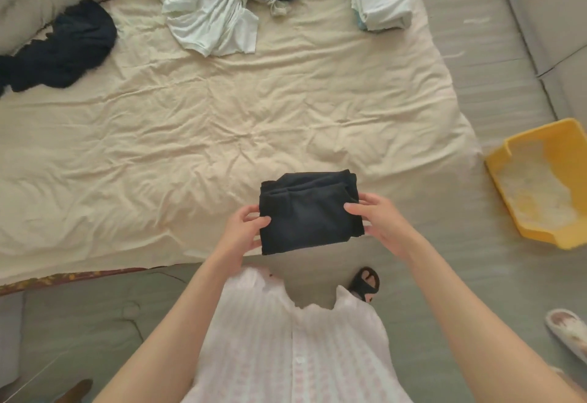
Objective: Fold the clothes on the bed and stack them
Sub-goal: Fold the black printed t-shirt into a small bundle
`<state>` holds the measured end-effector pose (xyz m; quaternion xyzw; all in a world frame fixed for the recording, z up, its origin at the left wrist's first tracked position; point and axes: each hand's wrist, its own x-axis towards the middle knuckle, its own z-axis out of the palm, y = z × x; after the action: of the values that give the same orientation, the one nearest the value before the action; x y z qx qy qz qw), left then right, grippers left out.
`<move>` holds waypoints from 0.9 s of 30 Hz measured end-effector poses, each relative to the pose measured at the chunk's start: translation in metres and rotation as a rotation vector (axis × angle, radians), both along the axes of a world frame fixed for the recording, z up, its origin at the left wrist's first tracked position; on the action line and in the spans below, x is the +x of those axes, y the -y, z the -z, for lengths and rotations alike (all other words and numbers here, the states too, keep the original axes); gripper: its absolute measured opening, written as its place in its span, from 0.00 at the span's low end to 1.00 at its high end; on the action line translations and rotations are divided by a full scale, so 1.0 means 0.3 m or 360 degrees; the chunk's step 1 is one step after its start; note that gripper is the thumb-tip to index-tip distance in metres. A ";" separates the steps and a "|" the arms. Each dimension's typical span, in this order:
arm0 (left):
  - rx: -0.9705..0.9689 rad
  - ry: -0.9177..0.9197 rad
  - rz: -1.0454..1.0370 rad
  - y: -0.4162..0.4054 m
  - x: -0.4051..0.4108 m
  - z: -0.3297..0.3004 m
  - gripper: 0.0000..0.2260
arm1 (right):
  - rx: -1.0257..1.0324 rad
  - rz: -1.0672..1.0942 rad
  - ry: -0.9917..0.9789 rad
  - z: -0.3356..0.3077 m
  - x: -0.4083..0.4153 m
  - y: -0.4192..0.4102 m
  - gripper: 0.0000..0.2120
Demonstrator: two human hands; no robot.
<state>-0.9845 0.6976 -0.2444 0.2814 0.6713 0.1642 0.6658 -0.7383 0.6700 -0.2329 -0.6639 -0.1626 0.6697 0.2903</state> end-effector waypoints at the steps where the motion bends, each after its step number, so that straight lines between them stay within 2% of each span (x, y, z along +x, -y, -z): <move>1: 0.0019 0.0001 -0.0007 0.017 0.062 -0.022 0.10 | 0.0025 -0.0003 0.0001 -0.025 0.063 0.018 0.19; 6: 0.0104 0.0040 -0.0119 0.124 0.450 -0.064 0.10 | 0.0145 -0.0048 0.0059 -0.112 0.453 0.108 0.17; 9: 0.0048 0.0099 -0.0116 0.184 0.714 -0.082 0.11 | 0.0176 -0.0051 0.0143 -0.165 0.697 0.155 0.16; 13: 0.0060 0.0164 -0.0118 0.199 1.001 -0.134 0.08 | 0.0180 -0.0033 0.0184 -0.219 0.985 0.151 0.15; 21: 0.0228 0.0126 -0.0088 -0.035 1.462 -0.186 0.08 | 0.0255 0.0012 0.0137 -0.230 1.452 -0.028 0.16; 27: 0.0273 0.0189 -0.0202 -0.267 1.878 -0.177 0.08 | 0.0305 -0.0029 0.0222 -0.238 1.848 -0.319 0.19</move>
<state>-0.4210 0.7777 -0.1913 0.2840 0.6306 0.2794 0.6661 -0.1839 0.7658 -0.1614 -0.6765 -0.2517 0.6060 0.3344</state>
